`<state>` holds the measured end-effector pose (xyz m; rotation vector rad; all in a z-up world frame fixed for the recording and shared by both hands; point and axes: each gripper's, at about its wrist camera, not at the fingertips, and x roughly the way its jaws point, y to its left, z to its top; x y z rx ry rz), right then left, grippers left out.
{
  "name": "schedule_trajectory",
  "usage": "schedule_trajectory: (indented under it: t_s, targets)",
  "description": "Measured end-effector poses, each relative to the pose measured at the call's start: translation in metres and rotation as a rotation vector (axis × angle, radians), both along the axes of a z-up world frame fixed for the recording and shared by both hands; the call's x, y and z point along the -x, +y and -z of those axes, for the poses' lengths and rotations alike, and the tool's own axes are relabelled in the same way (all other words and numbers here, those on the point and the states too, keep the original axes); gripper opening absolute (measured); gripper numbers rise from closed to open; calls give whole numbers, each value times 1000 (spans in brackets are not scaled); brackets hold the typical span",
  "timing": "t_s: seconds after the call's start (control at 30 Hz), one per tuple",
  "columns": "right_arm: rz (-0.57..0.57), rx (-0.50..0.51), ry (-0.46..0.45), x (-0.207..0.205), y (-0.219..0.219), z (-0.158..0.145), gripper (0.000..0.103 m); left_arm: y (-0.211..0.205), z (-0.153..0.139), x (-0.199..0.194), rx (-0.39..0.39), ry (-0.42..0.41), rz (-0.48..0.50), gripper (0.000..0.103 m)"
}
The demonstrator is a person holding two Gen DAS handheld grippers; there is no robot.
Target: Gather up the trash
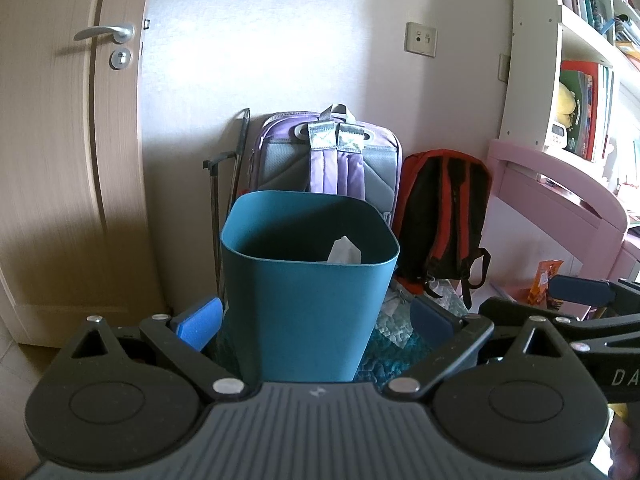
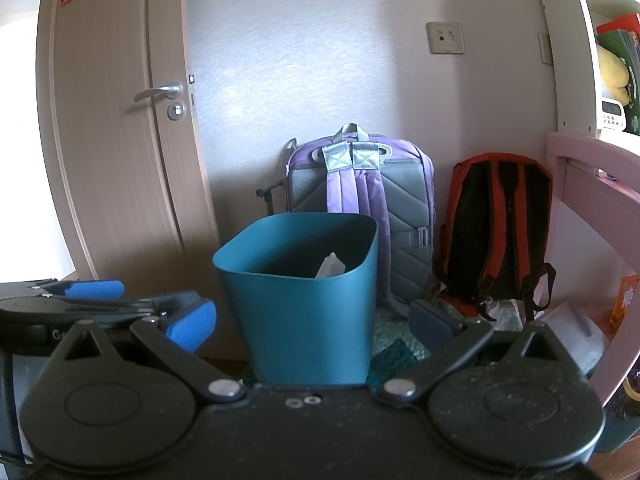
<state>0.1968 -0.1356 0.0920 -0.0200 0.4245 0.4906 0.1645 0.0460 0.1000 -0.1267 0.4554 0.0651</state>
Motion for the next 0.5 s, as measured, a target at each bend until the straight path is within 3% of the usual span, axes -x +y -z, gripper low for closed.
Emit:
schedule_trajectory:
  t_s: [0.5]
  targets:
    - [6,1,25,-4,1,11,103,0,13,-6,12,19,-21,101]
